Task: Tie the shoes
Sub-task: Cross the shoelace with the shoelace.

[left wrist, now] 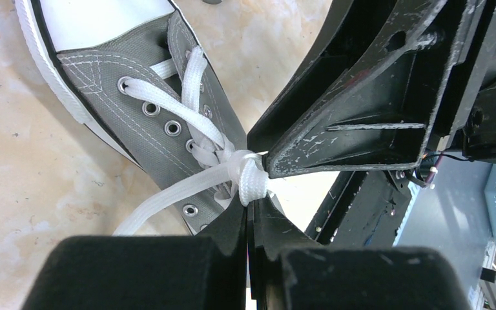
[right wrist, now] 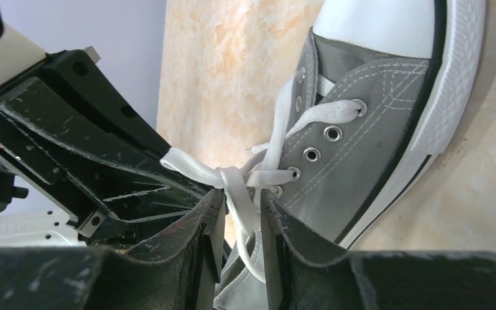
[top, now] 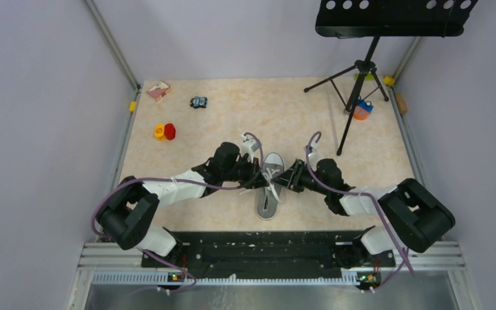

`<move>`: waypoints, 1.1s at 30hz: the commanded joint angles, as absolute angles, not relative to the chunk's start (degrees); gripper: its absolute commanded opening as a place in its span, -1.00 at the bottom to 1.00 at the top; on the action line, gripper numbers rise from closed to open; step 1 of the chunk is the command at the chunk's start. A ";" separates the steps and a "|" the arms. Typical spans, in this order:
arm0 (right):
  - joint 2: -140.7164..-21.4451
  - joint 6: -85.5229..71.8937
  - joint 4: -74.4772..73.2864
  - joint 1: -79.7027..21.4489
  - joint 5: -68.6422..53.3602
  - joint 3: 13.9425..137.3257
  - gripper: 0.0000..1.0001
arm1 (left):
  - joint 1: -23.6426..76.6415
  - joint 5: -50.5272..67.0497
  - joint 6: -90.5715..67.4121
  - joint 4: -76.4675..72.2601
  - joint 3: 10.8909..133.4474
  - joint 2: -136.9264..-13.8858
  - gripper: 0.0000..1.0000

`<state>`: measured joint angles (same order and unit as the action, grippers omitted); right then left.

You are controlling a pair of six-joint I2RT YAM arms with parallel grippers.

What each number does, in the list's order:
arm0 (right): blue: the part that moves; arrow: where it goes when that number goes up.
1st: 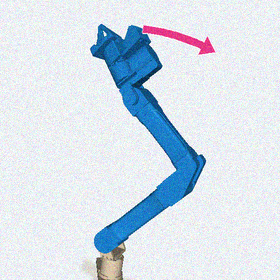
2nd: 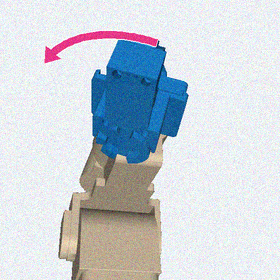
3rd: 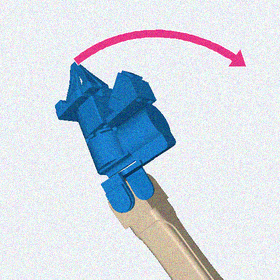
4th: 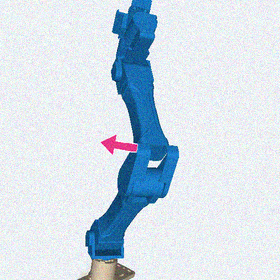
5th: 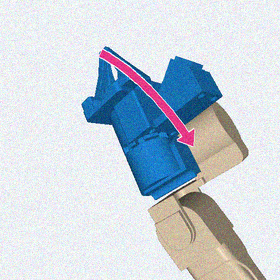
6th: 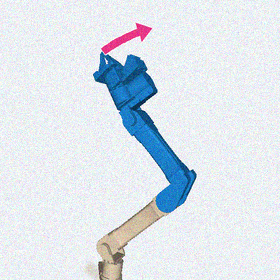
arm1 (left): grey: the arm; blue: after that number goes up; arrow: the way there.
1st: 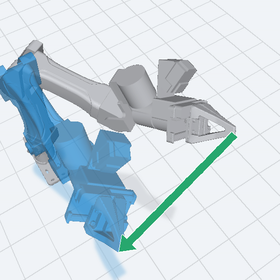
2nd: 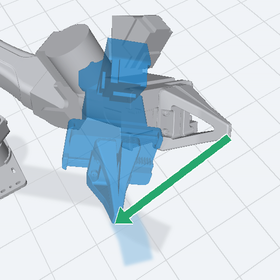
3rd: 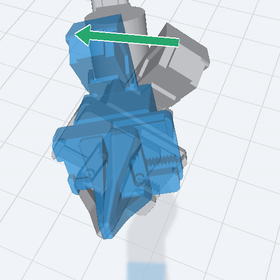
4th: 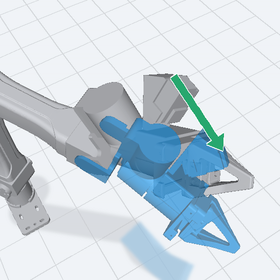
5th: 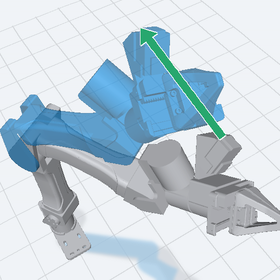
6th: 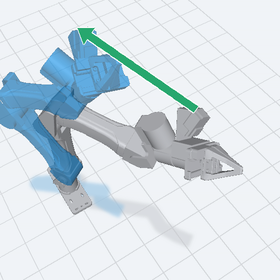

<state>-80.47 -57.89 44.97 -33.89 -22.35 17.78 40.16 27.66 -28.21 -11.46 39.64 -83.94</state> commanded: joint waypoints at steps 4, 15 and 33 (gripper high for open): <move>-81.06 -55.42 43.83 -33.75 -22.04 19.85 -0.49 | 39.90 28.65 -27.77 -13.08 40.55 -83.72 -1.00; -78.56 -55.93 43.60 -33.80 -21.65 19.15 -1.00 | 39.95 27.34 -28.45 -12.62 40.93 -84.18 -1.00; -73.39 -53.08 37.94 -36.21 -21.32 19.30 -1.00 | 39.90 24.28 -31.06 -14.12 41.15 -85.69 -1.00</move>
<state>-74.26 -54.46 36.84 -34.94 -21.04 17.76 40.16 26.04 -30.35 -11.94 39.64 -85.03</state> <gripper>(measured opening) 0.010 0.008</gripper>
